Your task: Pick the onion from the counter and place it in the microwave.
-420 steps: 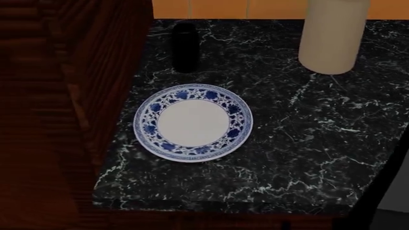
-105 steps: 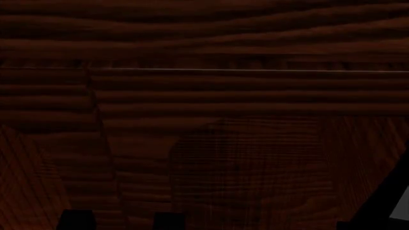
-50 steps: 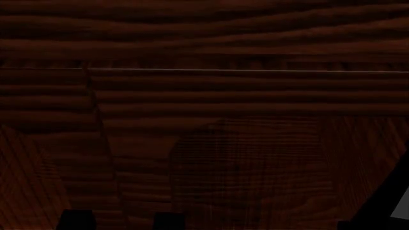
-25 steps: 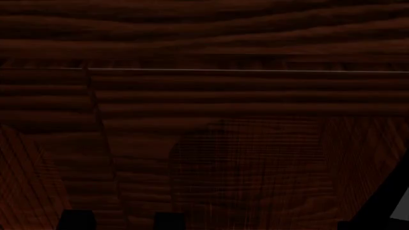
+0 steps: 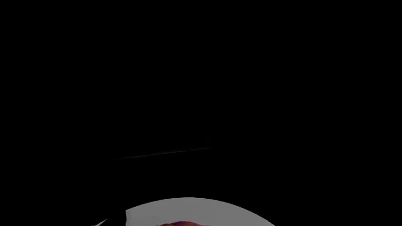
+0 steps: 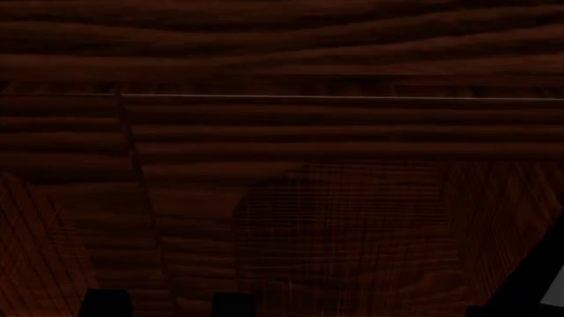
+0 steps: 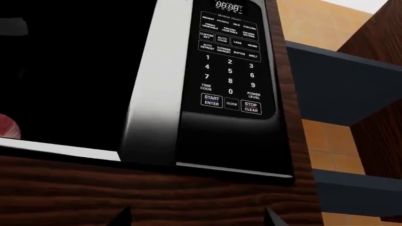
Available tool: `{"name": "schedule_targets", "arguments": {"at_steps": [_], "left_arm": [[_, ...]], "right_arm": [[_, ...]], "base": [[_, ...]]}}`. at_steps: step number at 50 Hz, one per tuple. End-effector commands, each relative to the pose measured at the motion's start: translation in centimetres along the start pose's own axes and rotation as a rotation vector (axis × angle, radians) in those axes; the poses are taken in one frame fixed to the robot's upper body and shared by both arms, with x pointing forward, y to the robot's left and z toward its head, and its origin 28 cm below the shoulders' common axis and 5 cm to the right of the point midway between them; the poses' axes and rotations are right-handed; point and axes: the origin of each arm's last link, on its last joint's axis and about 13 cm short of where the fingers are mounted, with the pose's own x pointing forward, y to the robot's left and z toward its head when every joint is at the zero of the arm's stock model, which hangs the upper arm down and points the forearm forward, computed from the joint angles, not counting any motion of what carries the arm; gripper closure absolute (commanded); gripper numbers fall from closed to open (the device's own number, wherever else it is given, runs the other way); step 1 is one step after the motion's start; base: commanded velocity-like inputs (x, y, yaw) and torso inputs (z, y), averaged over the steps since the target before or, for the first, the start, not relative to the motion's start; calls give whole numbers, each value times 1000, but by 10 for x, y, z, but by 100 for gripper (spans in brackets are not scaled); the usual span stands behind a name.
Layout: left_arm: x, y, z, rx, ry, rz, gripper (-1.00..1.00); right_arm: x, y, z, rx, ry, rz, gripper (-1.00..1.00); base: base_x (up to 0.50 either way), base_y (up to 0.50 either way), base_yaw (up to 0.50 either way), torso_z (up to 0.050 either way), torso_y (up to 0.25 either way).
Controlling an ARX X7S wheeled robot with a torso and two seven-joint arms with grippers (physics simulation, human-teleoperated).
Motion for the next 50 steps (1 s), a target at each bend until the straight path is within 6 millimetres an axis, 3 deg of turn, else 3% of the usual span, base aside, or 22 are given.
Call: {"name": "schedule_targets", "arguments": {"at_steps": [1, 9, 36, 50], "left_arm": [[-7, -2, 11, 37, -92, -16, -100], [-13, -5, 18, 132, -259, -15, -100], [-14, -6, 0, 261, -559, -14, -100], [-20, -7, 7, 310, -770, -8, -100]], "right_arm": [[-1, 0, 0, 2, -3, -4, -100], [-3, 0, 0, 5, -8, -9, -100], [-3, 0, 0, 7, -12, -13, -100], [-3, 0, 0, 7, -12, -10, -100]], "base": [[0, 0, 0, 0, 0], [0, 0, 0, 0, 0], [0, 0, 0, 0, 0], [0, 0, 0, 0, 0]]}}
